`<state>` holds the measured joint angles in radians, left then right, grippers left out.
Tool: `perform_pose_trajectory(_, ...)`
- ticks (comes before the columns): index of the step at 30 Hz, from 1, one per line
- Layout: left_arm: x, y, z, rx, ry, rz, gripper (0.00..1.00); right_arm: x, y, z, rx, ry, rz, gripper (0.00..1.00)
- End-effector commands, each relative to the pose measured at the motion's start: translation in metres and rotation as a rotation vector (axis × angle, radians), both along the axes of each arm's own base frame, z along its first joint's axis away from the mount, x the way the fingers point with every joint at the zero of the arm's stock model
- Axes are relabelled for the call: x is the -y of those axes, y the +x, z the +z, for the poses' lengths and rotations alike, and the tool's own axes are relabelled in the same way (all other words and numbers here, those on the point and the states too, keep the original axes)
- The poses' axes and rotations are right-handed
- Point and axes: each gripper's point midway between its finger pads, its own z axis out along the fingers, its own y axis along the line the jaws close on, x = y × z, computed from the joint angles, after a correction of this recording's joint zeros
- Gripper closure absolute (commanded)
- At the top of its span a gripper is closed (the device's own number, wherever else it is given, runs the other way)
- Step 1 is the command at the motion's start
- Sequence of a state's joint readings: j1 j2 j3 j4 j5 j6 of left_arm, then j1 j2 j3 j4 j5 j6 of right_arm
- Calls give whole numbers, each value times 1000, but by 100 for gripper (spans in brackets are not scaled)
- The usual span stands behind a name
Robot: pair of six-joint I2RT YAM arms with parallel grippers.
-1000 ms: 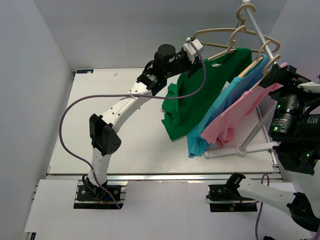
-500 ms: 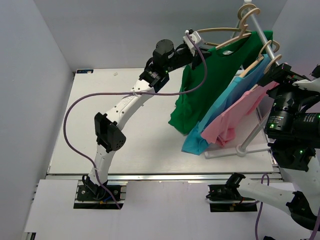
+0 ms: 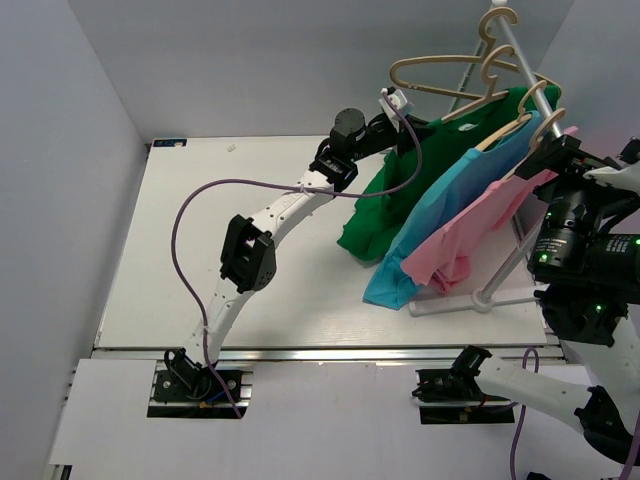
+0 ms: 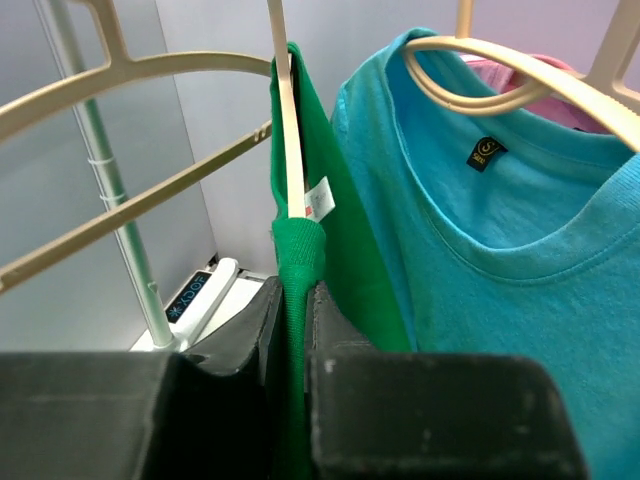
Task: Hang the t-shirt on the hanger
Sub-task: Place the hanger at the clothesline.
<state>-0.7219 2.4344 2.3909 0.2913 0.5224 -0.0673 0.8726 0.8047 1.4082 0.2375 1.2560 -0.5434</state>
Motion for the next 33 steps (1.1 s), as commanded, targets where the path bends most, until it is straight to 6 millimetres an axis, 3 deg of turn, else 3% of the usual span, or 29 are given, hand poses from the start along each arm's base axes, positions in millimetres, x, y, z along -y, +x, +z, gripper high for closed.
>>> perform_pose_trajectory(1, -8, -27, 74, 117, -142, -46, 100, 7, -5, -1, 12, 21, -17, 11)
perform_pose_trajectory(6, -5, -40, 79, 162, -160, -103, 100, 5, -3, -2, 12, 18, -19, 11)
perform_pose_trajectory(11, -5, -59, 99, 230, -190, -139, 100, 9, -6, -1, 15, 28, -26, 11)
perform_pose_trajectory(17, 8, -57, 81, 199, -176, -131, 100, 15, -11, -1, 29, 47, -24, 11)
perform_pose_trajectory(21, 24, -57, 58, 163, -147, -136, 100, 16, -12, -1, 28, 48, -25, 11)
perform_pose_trajectory(26, 25, -45, 40, 105, -113, -88, 100, 16, -12, -2, 28, 48, -24, 11)
perform_pose_trajectory(29, 22, -41, 36, 71, -102, -61, 100, 16, -12, -2, 30, 48, -22, 11)
perform_pose_trajectory(33, 15, -40, 44, 42, -109, -20, 89, 12, -9, -2, 19, 34, -21, 11)
